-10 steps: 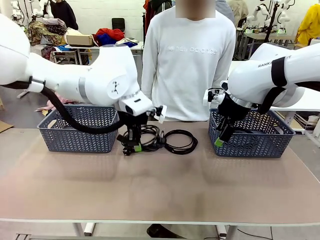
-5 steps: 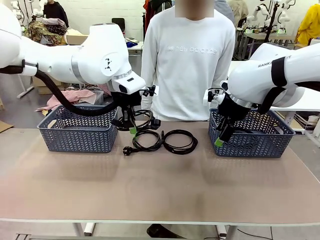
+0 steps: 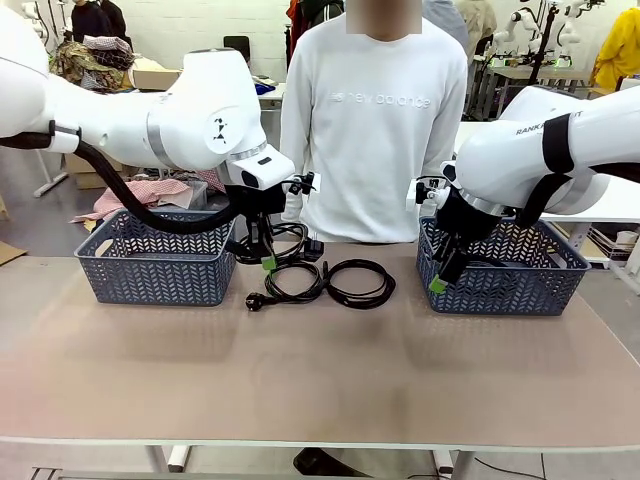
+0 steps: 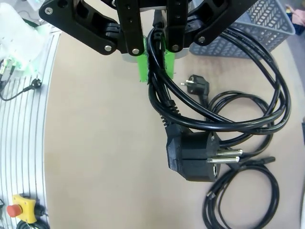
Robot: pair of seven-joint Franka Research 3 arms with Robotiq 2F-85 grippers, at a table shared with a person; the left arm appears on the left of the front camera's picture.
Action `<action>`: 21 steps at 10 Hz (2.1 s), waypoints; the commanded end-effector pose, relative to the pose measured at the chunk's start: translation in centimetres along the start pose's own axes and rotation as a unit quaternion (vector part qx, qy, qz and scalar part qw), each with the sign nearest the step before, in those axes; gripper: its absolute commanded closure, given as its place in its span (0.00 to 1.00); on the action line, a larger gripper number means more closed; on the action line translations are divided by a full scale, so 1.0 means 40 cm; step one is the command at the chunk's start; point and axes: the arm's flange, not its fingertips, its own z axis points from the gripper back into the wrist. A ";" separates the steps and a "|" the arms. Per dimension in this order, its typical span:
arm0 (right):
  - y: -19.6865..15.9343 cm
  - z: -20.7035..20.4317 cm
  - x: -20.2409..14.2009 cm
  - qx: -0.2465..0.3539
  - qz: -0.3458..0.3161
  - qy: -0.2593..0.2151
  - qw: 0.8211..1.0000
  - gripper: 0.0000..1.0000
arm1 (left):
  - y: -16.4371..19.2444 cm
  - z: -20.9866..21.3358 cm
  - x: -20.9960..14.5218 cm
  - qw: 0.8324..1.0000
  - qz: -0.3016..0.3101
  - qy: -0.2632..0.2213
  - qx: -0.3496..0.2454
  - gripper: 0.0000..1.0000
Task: Organize the cables according to human instructions.
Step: Pick up a bundle of cables and place it in the basket indicated by the human.
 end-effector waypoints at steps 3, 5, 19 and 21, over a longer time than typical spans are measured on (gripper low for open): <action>-0.002 0.002 0.003 -0.003 0.002 0.002 1.000 0.00 | 0.029 0.036 -0.048 0.999 -0.001 0.026 0.031 0.85; -0.002 0.002 0.003 -0.003 0.002 0.002 1.000 0.00 | 0.063 0.083 -0.105 0.998 0.006 0.029 0.048 0.85; -0.002 0.002 0.003 -0.003 0.002 0.002 1.000 0.00 | 0.282 0.054 -0.488 0.998 0.020 0.058 0.033 0.85; -0.002 0.002 0.003 -0.003 0.002 0.002 1.000 0.00 | 0.287 0.044 -0.519 0.997 0.028 0.058 0.033 0.85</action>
